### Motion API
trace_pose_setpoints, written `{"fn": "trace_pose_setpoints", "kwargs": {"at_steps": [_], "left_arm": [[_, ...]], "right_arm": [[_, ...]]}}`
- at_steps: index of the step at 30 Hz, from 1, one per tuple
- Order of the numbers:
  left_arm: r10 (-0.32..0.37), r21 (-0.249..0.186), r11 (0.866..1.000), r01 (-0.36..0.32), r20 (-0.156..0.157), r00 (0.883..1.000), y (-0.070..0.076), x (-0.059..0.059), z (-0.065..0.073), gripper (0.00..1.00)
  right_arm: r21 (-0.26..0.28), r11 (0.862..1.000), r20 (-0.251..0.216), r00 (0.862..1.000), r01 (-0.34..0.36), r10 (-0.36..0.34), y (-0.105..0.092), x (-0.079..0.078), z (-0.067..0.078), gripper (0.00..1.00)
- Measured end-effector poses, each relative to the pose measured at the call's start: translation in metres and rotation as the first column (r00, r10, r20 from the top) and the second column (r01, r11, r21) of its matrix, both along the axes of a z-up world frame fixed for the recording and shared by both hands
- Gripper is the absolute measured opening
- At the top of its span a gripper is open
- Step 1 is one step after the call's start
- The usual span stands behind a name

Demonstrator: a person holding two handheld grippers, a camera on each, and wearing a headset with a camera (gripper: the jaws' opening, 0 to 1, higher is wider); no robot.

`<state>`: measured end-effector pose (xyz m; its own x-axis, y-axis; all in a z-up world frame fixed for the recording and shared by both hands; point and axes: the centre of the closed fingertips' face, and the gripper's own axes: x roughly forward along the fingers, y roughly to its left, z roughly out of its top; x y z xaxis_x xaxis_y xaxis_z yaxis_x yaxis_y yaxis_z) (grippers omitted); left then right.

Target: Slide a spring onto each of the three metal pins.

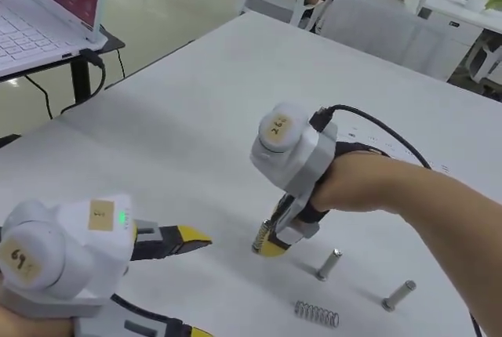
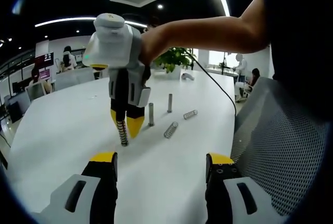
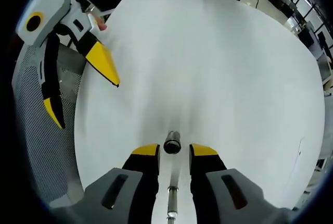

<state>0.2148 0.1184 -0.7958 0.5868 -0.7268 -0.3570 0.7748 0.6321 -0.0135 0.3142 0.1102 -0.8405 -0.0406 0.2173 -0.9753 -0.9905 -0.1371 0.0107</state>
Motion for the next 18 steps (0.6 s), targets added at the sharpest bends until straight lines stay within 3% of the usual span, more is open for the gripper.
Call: {"fn": "trace_pose_setpoints", "kwargs": {"at_steps": [12, 18], "left_arm": [[-0.024, 0.017, 1.000, 0.024, -0.002, 1.000, -0.007, -0.002, 0.001, 0.64], [-0.056, 0.033, 0.998, 0.056, -0.002, 0.998, -0.012, 0.001, 0.001, 0.64]], "right_arm": [[0.054, 0.998, 0.022, 0.999, 0.034, -0.035, -0.009, 0.002, 0.022, 0.21], [0.108, 0.992, 0.018, 0.998, 0.062, -0.064, -0.011, -0.002, 0.039, 0.21]]}}
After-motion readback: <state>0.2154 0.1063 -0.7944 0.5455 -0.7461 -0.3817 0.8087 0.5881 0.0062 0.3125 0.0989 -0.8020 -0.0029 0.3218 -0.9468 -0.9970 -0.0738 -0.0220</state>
